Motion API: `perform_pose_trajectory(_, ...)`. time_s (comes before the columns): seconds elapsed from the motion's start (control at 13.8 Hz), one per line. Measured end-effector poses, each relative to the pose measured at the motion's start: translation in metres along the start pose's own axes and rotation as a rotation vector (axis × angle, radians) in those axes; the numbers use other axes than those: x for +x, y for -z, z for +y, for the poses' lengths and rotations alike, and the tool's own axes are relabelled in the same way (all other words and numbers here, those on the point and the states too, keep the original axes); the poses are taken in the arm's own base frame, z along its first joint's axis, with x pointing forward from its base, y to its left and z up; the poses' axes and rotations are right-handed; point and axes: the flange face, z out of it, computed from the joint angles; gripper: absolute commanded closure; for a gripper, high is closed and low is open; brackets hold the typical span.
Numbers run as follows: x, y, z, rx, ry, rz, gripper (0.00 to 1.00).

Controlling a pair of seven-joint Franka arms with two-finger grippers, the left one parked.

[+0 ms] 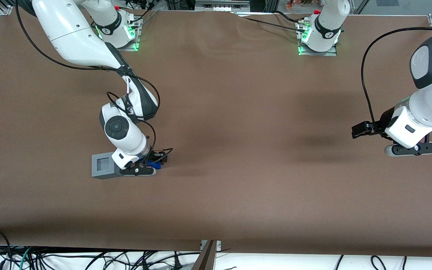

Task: Insert blue part into gray base with right arm
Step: 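Lower the right gripper and close it on the blue block, then lift the blue block and carry it over the gray base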

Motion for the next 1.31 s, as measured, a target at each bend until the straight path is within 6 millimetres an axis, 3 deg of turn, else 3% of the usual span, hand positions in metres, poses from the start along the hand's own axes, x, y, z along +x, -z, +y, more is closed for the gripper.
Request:
perform_pose_trajectory(0.65, 0.009, 0.011, 0.002, -0.012, -0.010, -0.005, 0.24)
perform_pose_trajectory(1.16, 0.009, 0.010, 0.002, -0.013, -0.016, -0.007, 0.51)
perform_pose_trajectory(1.31, 0.010, 0.011, 0.002, -0.013, -0.017, -0.006, 0.52)
